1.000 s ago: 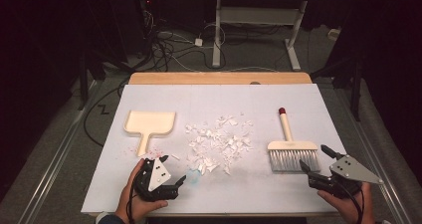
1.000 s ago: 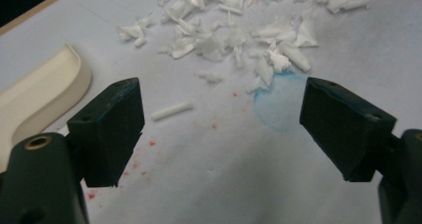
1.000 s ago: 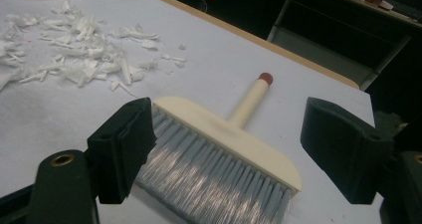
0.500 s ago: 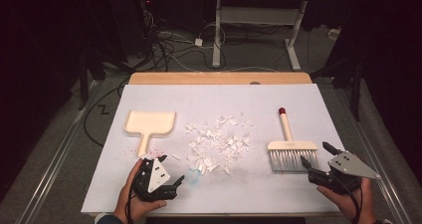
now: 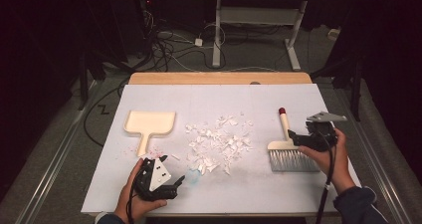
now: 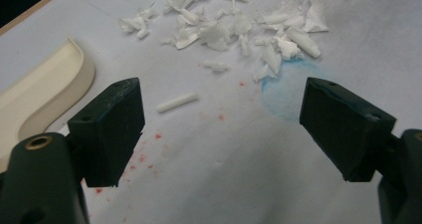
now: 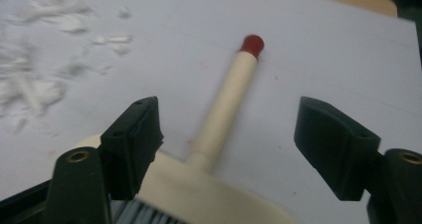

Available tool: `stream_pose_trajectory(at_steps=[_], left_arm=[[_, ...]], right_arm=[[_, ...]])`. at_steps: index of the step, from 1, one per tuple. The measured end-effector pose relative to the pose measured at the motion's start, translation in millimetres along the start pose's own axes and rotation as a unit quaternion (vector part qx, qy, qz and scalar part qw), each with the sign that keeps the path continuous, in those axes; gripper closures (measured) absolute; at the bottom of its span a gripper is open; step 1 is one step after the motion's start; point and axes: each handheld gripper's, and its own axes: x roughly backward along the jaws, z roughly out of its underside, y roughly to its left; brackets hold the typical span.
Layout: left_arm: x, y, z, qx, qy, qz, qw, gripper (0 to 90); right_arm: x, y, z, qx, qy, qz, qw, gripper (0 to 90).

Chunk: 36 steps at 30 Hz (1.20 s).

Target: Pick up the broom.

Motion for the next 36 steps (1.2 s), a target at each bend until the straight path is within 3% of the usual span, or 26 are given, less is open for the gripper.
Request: stream_pose_trajectory(at_steps=[3,7,9,10,12,13,14,19,21,31,32,33,34,36], left_arm=[[0.6,0.5,1.1,0.003,-0.001,0.003,1.0,17.2],[0.6,1.6,2.8,0.006,0.001,0.005,1.0,17.2],[2.5,2.2,2.9,0.013,-0.003,0.005,0.9999,17.2],[2.5,2.2,2.9,0.013,-0.003,0.005,0.9999,17.2],[3.6,2.5,3.7,0.012,-0.002,0.003,0.9999,17.2],[3.6,2.5,3.7,0.012,-0.002,0.003,0.9999,17.2],[4.5,1.4,4.2,0.004,0.001,0.001,1.0,17.2],[3.8,-0.1,4.1,0.002,0.002,0.004,1.0,17.4],[2.9,-2.0,3.9,-0.005,0.004,0.007,1.0,17.4],[0.1,-5.4,4.4,-0.01,0.009,0.014,0.9998,17.5],[0.3,-5.4,4.2,-0.009,0.009,0.014,0.9998,17.5],[0.6,-5.3,4.3,-0.008,0.009,0.014,0.9998,17.5],[1.1,-5.0,4.6,-0.008,0.009,0.014,0.9998,17.5],[1.2,-4.8,4.7,-0.007,0.009,0.015,0.9998,17.5]], right_arm=[[-27.6,-2.8,-5.6,-0.027,0.054,-0.01,0.9981,31.5],[-55.0,-1.3,-5.9,-0.039,0.088,0.0,0.9954,40.9],[-65.4,-0.1,-2.6,-0.046,0.105,-0.012,0.9934,44.1],[-65.4,-0.1,-2.6,-0.046,0.105,-0.012,0.9934,44.1],[-66.0,-0.6,-2.9,-0.045,0.095,-0.013,0.9944,55.7],[-66.0,-0.6,-2.9,-0.045,0.095,-0.013,0.9944,55.7],[-65.9,0.2,-2.0,-0.039,0.087,-0.018,0.9953,63.3],[-65.6,1.0,-2.0,-0.017,0.087,-0.033,0.9955,71.1],[-65.6,2.7,-2.5,-0.003,0.087,-0.03,0.9957,71.2],[-57.3,0.1,-1.9,0.0,0.074,-0.049,0.9961,71.2],[-48.7,-0.5,-2.6,0.002,0.057,-0.056,0.9968,71.2],[-48.7,-0.5,-2.6,0.002,0.057,-0.056,0.9968,71.2],[-39.6,-2.0,-2.2,-0.005,0.032,-0.074,0.9967,71.2],[-32.3,-4.1,-0.1,-0.013,0.009,-0.097,0.9951,71.2]])
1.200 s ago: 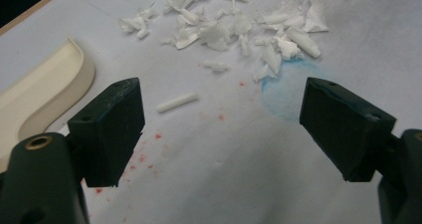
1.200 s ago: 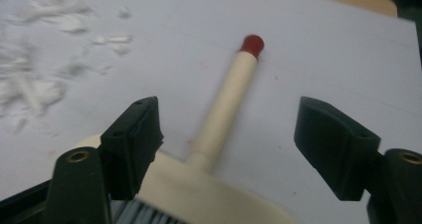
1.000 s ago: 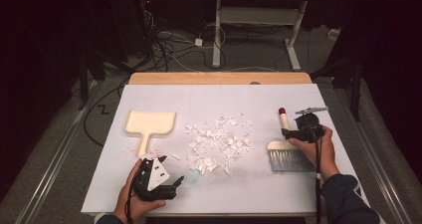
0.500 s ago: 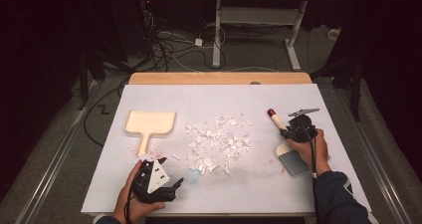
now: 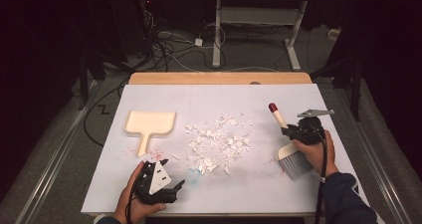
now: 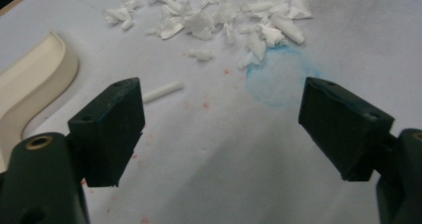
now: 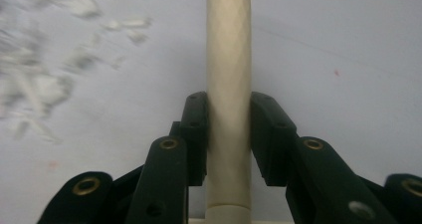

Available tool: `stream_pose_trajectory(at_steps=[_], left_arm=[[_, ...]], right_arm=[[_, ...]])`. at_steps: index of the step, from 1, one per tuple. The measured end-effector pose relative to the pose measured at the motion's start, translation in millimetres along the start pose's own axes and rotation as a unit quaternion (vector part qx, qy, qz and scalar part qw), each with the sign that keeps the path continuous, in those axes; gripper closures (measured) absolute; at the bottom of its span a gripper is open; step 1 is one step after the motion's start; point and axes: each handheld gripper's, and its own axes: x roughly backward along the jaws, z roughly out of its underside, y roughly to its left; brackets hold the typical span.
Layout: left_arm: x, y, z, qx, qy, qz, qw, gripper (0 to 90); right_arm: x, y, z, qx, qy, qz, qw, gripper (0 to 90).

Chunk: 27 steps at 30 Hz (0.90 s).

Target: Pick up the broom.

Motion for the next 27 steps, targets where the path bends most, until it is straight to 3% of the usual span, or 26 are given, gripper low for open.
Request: stream_pose_trajectory(at_steps=[5,11,14,15,18,19,20,21,22,23,24,26,27], left_arm=[[1.4,-0.1,-0.2,0.002,-0.003,-0.001,1.0,17.7],[2.3,0.0,-2.1,0.007,-0.01,0.003,0.9999,17.7],[1.5,1.2,-10.1,0.023,-0.027,0.015,0.9993,17.7],[-2.9,-1.3,-22.1,0.04,-0.036,0.034,0.998,18.0],[-9.9,-8.6,-39.6,0.041,-0.047,0.055,0.9966,18.6],[-20.4,-22.0,-60.2,0.029,-0.059,0.085,0.9942,19.1],[-26.2,-30.8,-71.2,0.017,-0.064,0.098,0.9929,19.0],[-26.2,-30.8,-71.2,0.017,-0.064,0.098,0.9929,19.0],[-36.2,-47.2,-90.4,-0.003,-0.074,0.113,0.9908,19.0],[-43.8,-57.5,-103.7,-0.01,-0.079,0.131,0.9882,19.1],[-43.8,-57.5,-103.7,-0.01,-0.079,0.131,0.9882,19.1],[-57.6,-72.7,-123.4,-0.018,-0.091,0.151,0.9841,19.7],[-75.1,-84.8,-141.0,-0.01,-0.098,0.181,0.9785,19.8]], right_arm=[[24.4,5.7,3.9,0.017,-0.048,-0.002,0.9987,71.2],[52.8,13.7,11.6,0.036,-0.1,0.001,0.9943,71.2],[66.3,15.4,17.6,0.038,-0.125,-0.002,0.9914,71.3],[70.9,16.0,19.9,0.04,-0.132,-0.005,0.9905,71.2],[82.8,18.5,26.5,0.046,-0.154,-0.002,0.987,71.2],[86.2,19.9,28.6,0.044,-0.159,0.001,0.9864,71.3],[89.3,21.2,30.4,0.046,-0.164,0.003,0.9854,71.3],[92.2,22.8,31.9,0.048,-0.167,0.001,0.9848,71.3],[94.9,24.5,33.2,0.049,-0.17,0.004,0.9843,71.3],[96.6,25.9,34.1,0.05,-0.172,0.005,0.9837,71.3],[96.6,25.9,34.1,0.05,-0.172,0.005,0.9837,71.3],[102.3,30.8,37.7,0.057,-0.178,0.005,0.9823,71.3],[103.6,32.0,38.6,0.059,-0.18,0.001,0.9818,71.3]])
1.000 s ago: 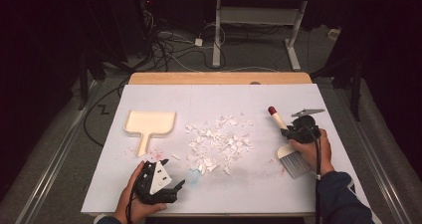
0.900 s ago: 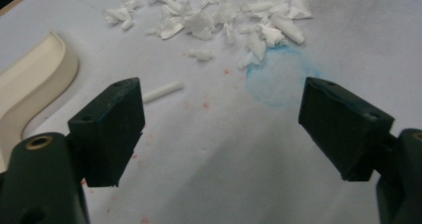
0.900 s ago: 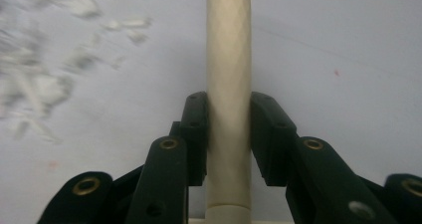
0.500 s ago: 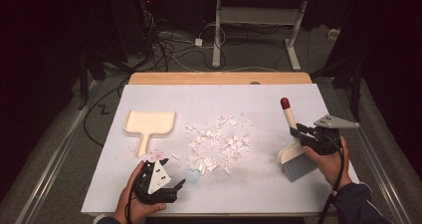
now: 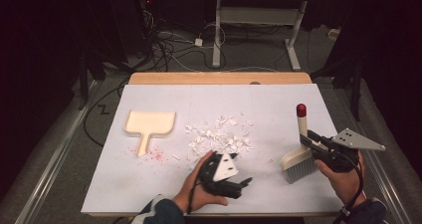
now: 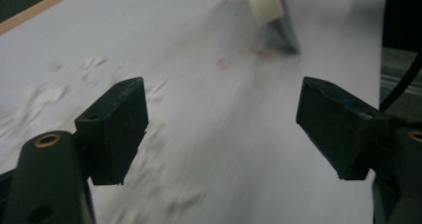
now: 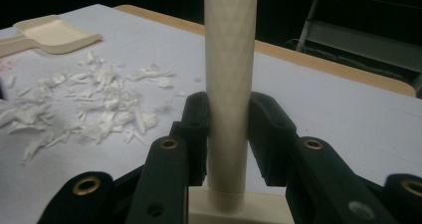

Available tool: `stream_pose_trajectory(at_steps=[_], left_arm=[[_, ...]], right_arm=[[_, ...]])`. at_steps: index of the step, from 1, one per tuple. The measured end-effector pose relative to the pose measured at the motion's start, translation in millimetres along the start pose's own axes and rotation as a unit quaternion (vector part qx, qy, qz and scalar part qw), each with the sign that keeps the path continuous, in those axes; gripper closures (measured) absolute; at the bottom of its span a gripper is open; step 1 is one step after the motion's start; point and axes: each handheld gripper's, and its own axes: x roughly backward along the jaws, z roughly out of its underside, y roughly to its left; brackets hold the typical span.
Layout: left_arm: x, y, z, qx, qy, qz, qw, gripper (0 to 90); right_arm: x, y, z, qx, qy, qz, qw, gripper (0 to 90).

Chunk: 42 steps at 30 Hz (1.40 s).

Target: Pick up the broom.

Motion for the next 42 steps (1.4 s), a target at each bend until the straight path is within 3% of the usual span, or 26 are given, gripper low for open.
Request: stream_pose_trajectory(at_steps=[1,3,4,5,6,8,12,14,16,17,20,21,23,29,34,36,38,39,40,42], left_arm=[[0.0,0.0,0.0,0.0,0.0,0.0,1.0,20.0],[-33.3,-6.1,-15.1,0.027,-0.014,0.032,0.999,21.4],[-33.3,-6.1,-15.1,0.027,-0.014,0.032,0.999,22.2],[-50.8,-9.2,-22.1,0.045,-0.022,0.045,0.9977,23.2],[-50.8,-9.2,-22.1,0.045,-0.022,0.045,0.9977,24.4],[-68.3,-11.8,-27.4,0.057,-0.021,0.053,0.9968,28.7],[-74.7,-8.2,-28.9,0.078,-0.026,0.05,0.9953,36.1],[-71.2,-2.3,-28.5,0.09,-0.042,0.058,0.9934,44.1],[-69.5,-1.0,-28.2,0.091,-0.046,0.059,0.993,52.0],[-66.7,0.7,-27.6,0.096,-0.05,0.056,0.9926,57.3],[-59.1,8.5,-24.0,0.11,-0.057,0.052,0.9909,64.4],[-54.1,10.9,-22.5,0.105,-0.065,0.063,0.9904,65.2],[-49.6,9.3,-24.3,0.093,-0.062,0.065,0.9916,65.5],[-33.5,11.8,-27.6,0.078,-0.066,0.066,0.9926,65.6],[-10.7,16.8,-29.1,0.06,-0.067,0.062,0.994,65.5],[1.3,19.9,-28.8,0.05,-0.065,0.066,0.9945,65.6],[13.6,21.3,-28.1,0.039,-0.061,0.073,0.9947,65.6],[19.1,21.2,-27.4,0.03,-0.059,0.077,0.9948,65.5],[24.3,20.5,-26.3,0.022,-0.057,0.082,0.9947,65.5],[34.1,18.8,-23.1,0.007,-0.051,0.094,0.9942,65.5]], right_arm=[[1.4,1.8,0.3,0.002,-0.004,0.002,1.0,71.2],[3.2,4.4,-0.2,0.006,-0.005,-0.001,1.0,71.3],[3.2,4.4,-0.2,0.006,-0.005,-0.001,1.0,71.3],[4.7,7.4,-0.7,0.007,-0.008,-0.003,0.9999,71.3],[4.7,7.4,-0.7,0.007,-0.008,-0.003,0.9999,71.3],[5.7,12.4,-1.8,0.008,-0.013,-0.01,0.9998,71.3],[7.5,18.9,-3.5,0.012,-0.021,-0.014,0.9996,71.2],[9.5,26.3,-6.6,0.019,-0.029,-0.022,0.9992,71.2],[9.6,29.5,-8.4,0.025,-0.027,-0.029,0.9989,71.2],[11.9,36.0,-10.4,0.03,-0.043,-0.027,0.9983,89.2],[14.2,43.5,-17.7,0.043,-0.048,-0.046,0.9969,82.5],[14.2,46.5,-18.7,0.05,-0.051,-0.044,0.9965,80.1],[13.0,49.7,-19.4,0.055,-0.05,-0.053,0.9958,78.0],[19.8,51.8,-24.5,0.065,-0.073,-0.063,0.9932,66.7],[29.5,46.5,-31.9,0.077,-0.087,-0.073,0.9906,51.8],[30.0,44.2,-32.7,0.081,-0.081,-0.086,0.9896,49.2],[26.0,42.2,-33.5,0.102,-0.053,-0.103,0.9881,43.6],[20.0,42.4,-31.9,0.114,-0.034,-0.124,0.9851,41.0],[20.0,42.4,-31.9,0.114,-0.034,-0.124,0.9851,41.0],[10.9,44.3,-30.7,0.13,-0.008,-0.158,0.9788,36.2]])
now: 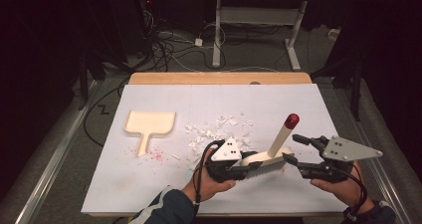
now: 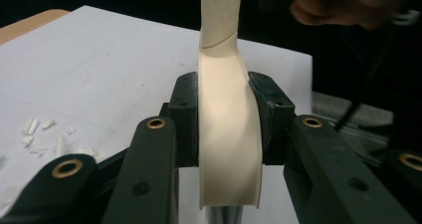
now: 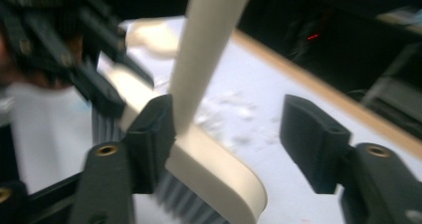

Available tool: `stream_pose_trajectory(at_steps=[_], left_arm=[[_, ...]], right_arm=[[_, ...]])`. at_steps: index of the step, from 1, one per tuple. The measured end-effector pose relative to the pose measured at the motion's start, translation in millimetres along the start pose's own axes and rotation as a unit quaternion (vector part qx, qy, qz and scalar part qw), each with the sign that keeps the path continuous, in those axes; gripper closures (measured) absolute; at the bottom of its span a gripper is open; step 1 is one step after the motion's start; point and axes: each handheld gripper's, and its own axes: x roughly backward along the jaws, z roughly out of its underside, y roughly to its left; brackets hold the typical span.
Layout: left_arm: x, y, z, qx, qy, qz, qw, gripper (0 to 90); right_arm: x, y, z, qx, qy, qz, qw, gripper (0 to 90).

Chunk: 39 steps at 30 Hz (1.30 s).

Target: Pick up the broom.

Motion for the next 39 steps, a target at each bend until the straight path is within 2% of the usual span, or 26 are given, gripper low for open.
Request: stream_pose_trajectory(at_steps=[1,2,5,7,9,11,12,14,15,17,18,22,23,24,25,26,27,28,29,30,31,32,33,35,36,39], left_arm=[[4.5,-1.6,1.7,-0.006,0.004,0.006,1.0,65.5],[8.8,-3.0,3.7,-0.008,0.006,0.011,0.9999,65.5],[20.5,-4.2,11.1,-0.006,0.007,0.025,0.9996,65.5],[27.4,-2.7,16.2,-0.003,0.006,0.034,0.9994,65.5],[33.3,0.2,20.8,-0.001,0.002,0.037,0.9993,65.4],[40.1,6.0,24.7,0.004,-0.006,0.05,0.9987,65.4],[41.3,6.5,25.1,0.001,-0.007,0.051,0.9987,65.4],[42.4,7.1,25.5,-0.001,-0.008,0.052,0.9986,65.3],[43.5,8.4,26.1,-0.002,-0.011,0.053,0.9986,64.8],[48.3,14.1,28.2,0.005,-0.019,0.053,0.9984,63.6],[51.4,17.1,29.2,0.009,-0.022,0.046,0.9987,54.4],[60.3,21.1,33.0,-0.006,-0.016,0.019,0.9997,52.7],[63.8,20.3,35.2,-0.015,-0.012,-0.011,0.9998,51.7],[63.8,20.3,35.2,-0.015,-0.012,-0.011,0.9998,48.0],[65.7,20.8,36.3,-0.017,-0.006,-0.024,0.9996,46.7],[68.2,21.6,37.7,-0.02,-0.001,-0.035,0.9992,46.7],[71.1,22.4,39.5,-0.02,0.001,-0.048,0.9986,41.4],[74.3,23.0,41.6,-0.02,0.008,-0.073,0.9971,41.4],[77.5,23.9,44.1,-0.022,0.016,-0.092,0.9953,34.5],[80.9,24.4,47.5,-0.025,0.022,-0.113,0.9931,33.2],[87.7,26.0,56.2,-0.025,0.028,-0.154,0.9874,25.9],[87.7,26.0,56.2,-0.025,0.028,-0.154,0.9874,24.8],[91.3,27.3,61.1,-0.021,0.032,-0.167,0.9853,24.5],[97.6,28.0,72.0,-0.021,0.044,-0.196,0.9793,20.8],[100.8,28.0,77.6,-0.022,0.05,-0.209,0.9763,20.8],[111.6,29.1,92.4,-0.017,0.06,-0.24,0.9688,18.8]], right_arm=[[-10.8,3.1,0.4,0.014,0.019,-0.03,0.9993,34.2],[-10.8,3.1,0.4,0.014,0.019,-0.03,0.9993,34.2],[-29.6,8.9,1.4,0.032,0.044,-0.097,0.9938,31.8],[-42.8,11.5,3.3,0.034,0.06,-0.142,0.9875,34.2],[-60.5,16.4,5.2,0.035,0.077,-0.199,0.9765,42.4],[-72.5,21.1,5.1,0.037,0.087,-0.228,0.9691,43.6],[-77.9,22.3,4.6,0.039,0.084,-0.236,0.9673,49.7],[-82.6,22.6,3.6,0.032,0.079,-0.244,0.966,52.7],[-89.9,23.3,1.5,0.022,0.069,-0.27,0.9602,56.7],[-91.5,23.5,0.4,0.026,0.068,-0.275,0.9587,59.2],[-93.8,23.4,-1.3,0.019,0.058,-0.287,0.9561,67.3],[-96.7,26.4,-3.8,0.02,0.065,-0.276,0.9587,67.9],[-96.4,26.1,-3.7,0.019,0.068,-0.269,0.9607,67.9],[-96.4,26.1,-3.7,0.019,0.068,-0.269,0.9607,67.9],[-93.6,24.2,-4.5,0.018,0.068,-0.256,0.964,67.9],[-93.6,24.2,-4.5,0.018,0.068,-0.256,0.964,67.9],[-88.8,21.3,-6.5,0.014,0.064,-0.241,0.9683,67.9],[-88.8,21.3,-6.5,0.014,0.064,-0.241,0.9683,67.9],[-85.9,19.7,-7.6,0.014,0.064,-0.234,0.9701,67.9],[-82.9,17.8,-8.8,0.014,0.066,-0.223,0.9725,67.8],[-77.5,12.6,-9.7,0.006,0.066,-0.207,0.9761,67.9],[-77.5,12.6,-9.7,0.006,0.066,-0.207,0.9761,67.9],[-72.6,7.4,-9.4,0.001,0.069,-0.177,0.9818,67.9],[-68.2,0.8,-7.4,-0.02,0.068,-0.154,0.9855,67.8],[-68.2,0.8,-7.4,-0.02,0.068,-0.154,0.9855,67.8],[-61.3,-11.1,-3.9,-0.038,0.067,-0.118,0.99,67.8]])
